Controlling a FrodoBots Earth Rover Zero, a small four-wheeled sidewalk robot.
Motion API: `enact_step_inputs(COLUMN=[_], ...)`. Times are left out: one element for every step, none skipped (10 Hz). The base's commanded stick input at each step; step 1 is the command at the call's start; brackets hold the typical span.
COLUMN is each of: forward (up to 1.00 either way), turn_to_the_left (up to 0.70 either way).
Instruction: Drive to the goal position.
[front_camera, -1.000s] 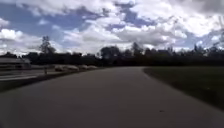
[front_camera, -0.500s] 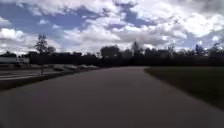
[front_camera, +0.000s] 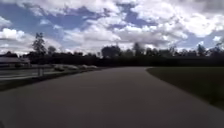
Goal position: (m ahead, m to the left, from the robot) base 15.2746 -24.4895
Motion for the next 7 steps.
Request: enact_step_inputs(forward=[1.00,1.00,1.00,1.00,1.00,1.00,1.00], turn_to_the_left=[-0.05,-0.05,-0.05,-0.05,-0.05,-0.05,-0.08])
